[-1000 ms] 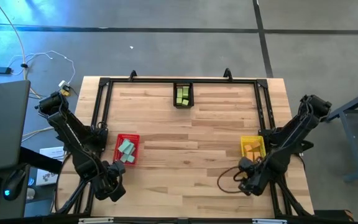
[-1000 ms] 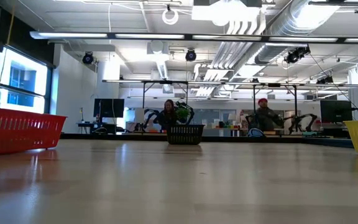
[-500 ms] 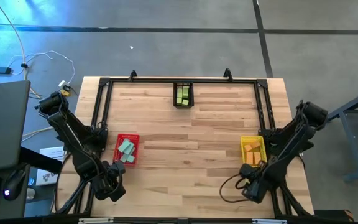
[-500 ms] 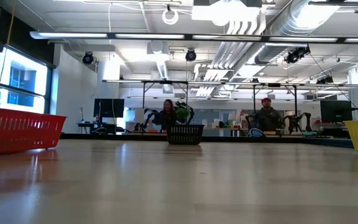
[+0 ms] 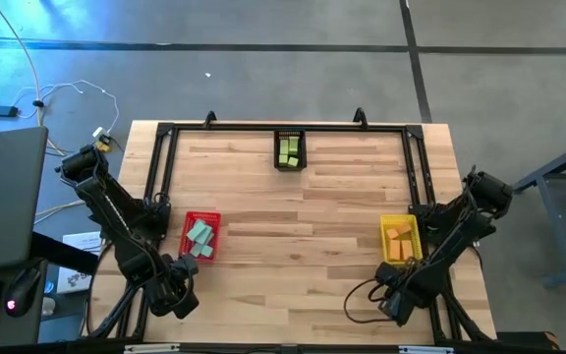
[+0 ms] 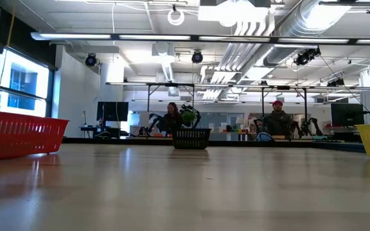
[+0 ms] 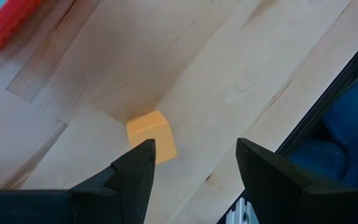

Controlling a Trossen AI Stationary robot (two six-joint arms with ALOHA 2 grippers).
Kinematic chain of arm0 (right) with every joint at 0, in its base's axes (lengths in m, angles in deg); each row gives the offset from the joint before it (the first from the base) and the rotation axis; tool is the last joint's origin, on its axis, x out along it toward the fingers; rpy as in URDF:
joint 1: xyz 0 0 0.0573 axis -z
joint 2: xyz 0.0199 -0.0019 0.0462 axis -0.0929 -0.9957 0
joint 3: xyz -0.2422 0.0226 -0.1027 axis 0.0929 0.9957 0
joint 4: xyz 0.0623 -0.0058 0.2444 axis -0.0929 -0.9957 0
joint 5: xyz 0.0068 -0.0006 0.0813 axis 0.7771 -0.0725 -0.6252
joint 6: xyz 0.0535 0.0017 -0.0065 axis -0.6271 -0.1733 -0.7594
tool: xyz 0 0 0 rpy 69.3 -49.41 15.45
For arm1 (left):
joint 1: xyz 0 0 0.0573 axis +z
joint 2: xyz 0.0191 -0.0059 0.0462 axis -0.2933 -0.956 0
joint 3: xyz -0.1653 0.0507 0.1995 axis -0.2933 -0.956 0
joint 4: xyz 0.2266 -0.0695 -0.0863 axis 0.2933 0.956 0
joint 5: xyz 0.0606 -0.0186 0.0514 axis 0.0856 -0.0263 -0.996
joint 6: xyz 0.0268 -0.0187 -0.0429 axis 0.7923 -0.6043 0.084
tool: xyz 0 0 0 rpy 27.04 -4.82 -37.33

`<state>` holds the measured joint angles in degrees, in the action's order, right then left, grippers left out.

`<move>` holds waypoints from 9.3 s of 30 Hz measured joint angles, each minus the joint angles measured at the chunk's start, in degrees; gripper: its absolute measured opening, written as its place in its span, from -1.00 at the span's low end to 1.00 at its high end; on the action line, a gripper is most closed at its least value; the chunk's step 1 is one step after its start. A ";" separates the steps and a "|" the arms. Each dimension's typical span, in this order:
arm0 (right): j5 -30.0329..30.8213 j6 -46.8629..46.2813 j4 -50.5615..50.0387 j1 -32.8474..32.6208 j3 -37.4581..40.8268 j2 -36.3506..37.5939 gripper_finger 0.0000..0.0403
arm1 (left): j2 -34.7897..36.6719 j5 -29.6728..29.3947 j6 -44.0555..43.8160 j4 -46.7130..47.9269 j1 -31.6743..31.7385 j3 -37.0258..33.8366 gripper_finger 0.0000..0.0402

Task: Sort & place blocks by color
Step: Put the green block into the black bin, then put the yellow block into the yellow bin

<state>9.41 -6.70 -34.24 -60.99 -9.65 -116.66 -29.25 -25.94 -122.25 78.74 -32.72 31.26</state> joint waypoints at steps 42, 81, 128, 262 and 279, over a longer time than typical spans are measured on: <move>40.48 56.32 24.29 38.78 -15.14 -0.29 -0.45 | -2.47 0.69 -3.13 1.00 -1.57 -0.02 0.05; 24.69 66.58 47.62 75.32 -15.80 -12.20 -0.24 | -2.67 -2.54 -7.83 1.31 -5.46 -0.04 0.05; 1.52 69.58 32.42 65.08 -15.96 6.98 0.12 | -14.58 -2.70 -10.19 -2.22 -5.45 0.04 -0.11; 41.36 106.19 49.83 25.97 -15.82 3.01 -0.45 | -14.58 -5.72 59.24 -85.05 37.13 0.04 -0.25; 46.22 72.17 26.90 25.99 -15.91 3.23 -0.47 | -14.78 -4.68 63.29 -69.02 39.87 -0.07 -0.01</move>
<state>55.63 65.47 -7.33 -35.00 -25.56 -113.43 -44.03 -30.62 -58.96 9.72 7.14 31.19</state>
